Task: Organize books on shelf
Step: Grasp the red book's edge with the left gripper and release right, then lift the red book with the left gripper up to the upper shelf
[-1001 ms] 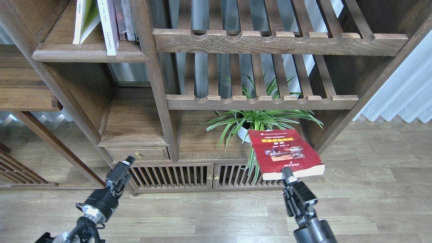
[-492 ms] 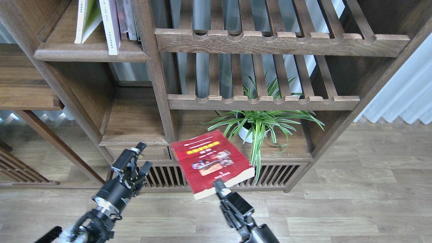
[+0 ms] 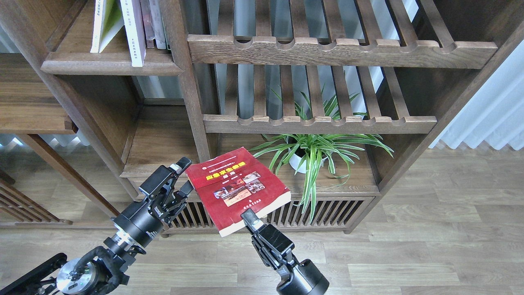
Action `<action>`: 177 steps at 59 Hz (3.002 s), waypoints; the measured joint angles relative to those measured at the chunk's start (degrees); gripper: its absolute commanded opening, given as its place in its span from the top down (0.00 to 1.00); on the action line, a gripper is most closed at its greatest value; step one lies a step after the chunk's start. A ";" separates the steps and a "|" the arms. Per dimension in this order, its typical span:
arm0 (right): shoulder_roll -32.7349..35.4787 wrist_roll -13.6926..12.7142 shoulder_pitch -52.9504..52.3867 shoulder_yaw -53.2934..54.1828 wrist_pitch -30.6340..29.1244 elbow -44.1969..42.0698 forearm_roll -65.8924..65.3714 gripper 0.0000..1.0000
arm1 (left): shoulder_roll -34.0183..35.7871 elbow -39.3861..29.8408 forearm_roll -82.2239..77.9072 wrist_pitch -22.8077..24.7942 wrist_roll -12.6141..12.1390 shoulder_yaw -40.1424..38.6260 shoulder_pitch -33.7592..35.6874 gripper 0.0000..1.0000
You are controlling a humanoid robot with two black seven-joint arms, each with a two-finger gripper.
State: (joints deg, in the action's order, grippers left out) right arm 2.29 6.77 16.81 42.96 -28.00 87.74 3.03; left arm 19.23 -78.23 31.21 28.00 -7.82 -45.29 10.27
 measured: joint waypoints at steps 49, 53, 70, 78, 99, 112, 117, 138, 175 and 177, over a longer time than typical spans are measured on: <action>-1.11 -0.41 0.85 -0.78 0.00 0.05 -1.47 0.94 | -0.11 1.77 0.61 0.00 0.07 6.02 4.38 0.96; -1.10 -0.41 0.74 -0.77 0.00 0.05 -1.32 0.90 | 0.24 1.62 0.61 0.00 0.01 6.01 4.52 0.98; 0.04 0.29 -0.16 5.92 -0.03 -1.85 -0.87 0.14 | 7.83 1.53 -1.30 -0.07 -0.13 4.04 3.52 0.99; -0.11 0.18 -1.13 8.46 -0.03 -2.03 -0.86 0.01 | 9.25 1.35 -1.78 -0.05 -0.33 1.48 2.13 1.00; -0.90 0.34 -3.01 14.56 0.01 -2.32 -0.31 0.01 | 9.61 -0.57 -7.27 0.01 -0.71 -0.61 -1.64 1.00; -1.15 0.33 -5.11 15.19 0.01 -4.77 1.88 0.01 | 9.13 -0.99 -20.93 0.02 -0.90 -9.39 -11.86 1.00; -1.22 0.30 -6.05 15.16 0.01 -6.13 2.67 0.01 | 8.66 -1.02 -26.40 0.02 -0.90 -16.23 -16.66 1.00; -2.29 0.25 -11.40 14.66 0.01 -12.18 3.06 0.01 | 8.16 -0.96 -38.09 0.02 -3.15 -39.02 -24.78 1.00; -2.29 0.05 -13.52 14.74 0.01 -13.98 3.03 0.01 | 5.31 -1.00 -38.07 -0.01 -6.52 -58.63 -15.41 1.00; -2.29 0.05 -13.66 14.74 0.06 -14.01 3.04 0.01 | 5.54 -1.02 -38.00 -0.01 -6.50 -59.14 -14.72 1.00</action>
State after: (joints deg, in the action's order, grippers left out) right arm 0.00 6.82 3.15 57.70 -27.95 73.73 6.06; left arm 24.77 -79.25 -6.79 27.99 -14.32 -104.42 -4.45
